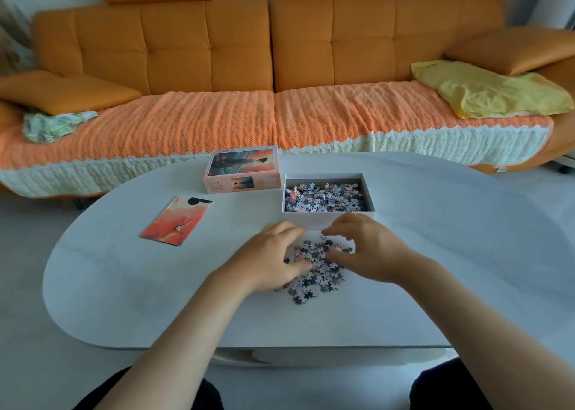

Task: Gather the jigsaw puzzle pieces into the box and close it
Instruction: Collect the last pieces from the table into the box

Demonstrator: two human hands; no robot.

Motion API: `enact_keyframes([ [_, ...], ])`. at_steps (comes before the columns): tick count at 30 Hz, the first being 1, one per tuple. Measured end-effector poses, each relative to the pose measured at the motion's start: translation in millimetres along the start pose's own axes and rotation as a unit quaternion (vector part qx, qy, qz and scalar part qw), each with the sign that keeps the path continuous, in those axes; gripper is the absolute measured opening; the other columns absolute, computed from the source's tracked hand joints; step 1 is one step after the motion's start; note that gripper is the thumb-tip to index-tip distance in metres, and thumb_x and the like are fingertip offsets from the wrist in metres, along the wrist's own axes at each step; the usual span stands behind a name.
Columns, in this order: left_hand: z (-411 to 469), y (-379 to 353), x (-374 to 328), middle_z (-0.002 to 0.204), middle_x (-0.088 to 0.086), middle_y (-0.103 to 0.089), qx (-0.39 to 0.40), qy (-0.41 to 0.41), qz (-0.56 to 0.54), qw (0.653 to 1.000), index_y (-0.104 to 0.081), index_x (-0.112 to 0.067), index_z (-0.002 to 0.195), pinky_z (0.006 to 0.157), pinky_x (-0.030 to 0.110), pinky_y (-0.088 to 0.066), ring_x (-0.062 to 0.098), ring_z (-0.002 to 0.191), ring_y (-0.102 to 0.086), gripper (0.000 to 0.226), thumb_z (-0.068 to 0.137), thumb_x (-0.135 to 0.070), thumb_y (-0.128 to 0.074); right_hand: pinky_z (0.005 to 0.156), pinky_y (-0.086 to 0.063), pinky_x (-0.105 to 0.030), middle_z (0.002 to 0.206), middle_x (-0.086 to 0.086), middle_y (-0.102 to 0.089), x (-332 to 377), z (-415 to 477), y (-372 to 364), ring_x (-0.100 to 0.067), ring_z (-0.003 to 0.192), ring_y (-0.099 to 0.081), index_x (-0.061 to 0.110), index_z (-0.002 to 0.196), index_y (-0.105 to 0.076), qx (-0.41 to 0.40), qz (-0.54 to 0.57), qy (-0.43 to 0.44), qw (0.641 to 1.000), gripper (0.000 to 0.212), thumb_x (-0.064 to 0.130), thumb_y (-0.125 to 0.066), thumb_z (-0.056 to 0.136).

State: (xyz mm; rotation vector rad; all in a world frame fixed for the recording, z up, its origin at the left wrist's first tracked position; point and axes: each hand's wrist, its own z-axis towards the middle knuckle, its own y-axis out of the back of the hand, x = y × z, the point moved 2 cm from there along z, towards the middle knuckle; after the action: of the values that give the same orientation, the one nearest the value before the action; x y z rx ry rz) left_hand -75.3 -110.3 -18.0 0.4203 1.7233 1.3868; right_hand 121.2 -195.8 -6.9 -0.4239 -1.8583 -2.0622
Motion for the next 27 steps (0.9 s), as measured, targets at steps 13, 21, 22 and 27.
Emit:
enact_keyframes([
  [13,11,0,1,0.101,-0.016,-0.047,-0.03,0.027,-0.049,0.998,-0.066,-0.026,0.12,0.082,0.021,-0.04,0.004,0.092,-0.048,0.037,0.085,-0.038,-0.072,0.077,-0.044,-0.021,0.116,0.012,-0.052,6,10,-7,-0.006,0.084,-0.055,0.032,0.119,-0.064,0.06,0.021,-0.082,0.995,0.042,0.046,-0.072,0.08],
  [21,19,7,-10,0.094,-0.015,-0.058,-0.029,0.056,-0.094,0.994,-0.067,-0.032,0.109,0.076,0.027,-0.051,0.006,0.082,-0.059,0.036,0.075,-0.035,-0.081,0.063,-0.04,-0.009,0.097,0.012,-0.062,9,17,-4,0.003,0.07,-0.053,0.028,0.105,-0.071,0.034,0.059,-0.081,0.994,0.022,0.026,-0.073,0.082],
  [22,21,8,-11,0.093,-0.015,-0.06,-0.028,0.06,-0.095,0.993,-0.069,-0.032,0.107,0.074,0.026,-0.051,0.004,0.081,-0.059,0.034,0.075,-0.037,-0.081,0.059,-0.04,-0.008,0.096,0.013,-0.063,8,18,-5,0.002,0.069,-0.054,0.028,0.104,-0.071,0.032,0.065,-0.086,0.994,0.022,0.027,-0.073,0.082],
  [27,28,11,-10,0.084,-0.015,-0.066,-0.018,0.071,-0.142,0.987,-0.074,-0.032,0.091,0.066,0.018,-0.047,0.0,0.075,-0.061,0.02,0.074,-0.032,-0.083,0.058,-0.046,-0.011,0.093,0.013,-0.066,8,26,-5,-0.003,0.071,-0.061,0.031,0.099,-0.073,0.019,0.076,-0.093,0.993,0.017,0.026,-0.07,0.083],
])
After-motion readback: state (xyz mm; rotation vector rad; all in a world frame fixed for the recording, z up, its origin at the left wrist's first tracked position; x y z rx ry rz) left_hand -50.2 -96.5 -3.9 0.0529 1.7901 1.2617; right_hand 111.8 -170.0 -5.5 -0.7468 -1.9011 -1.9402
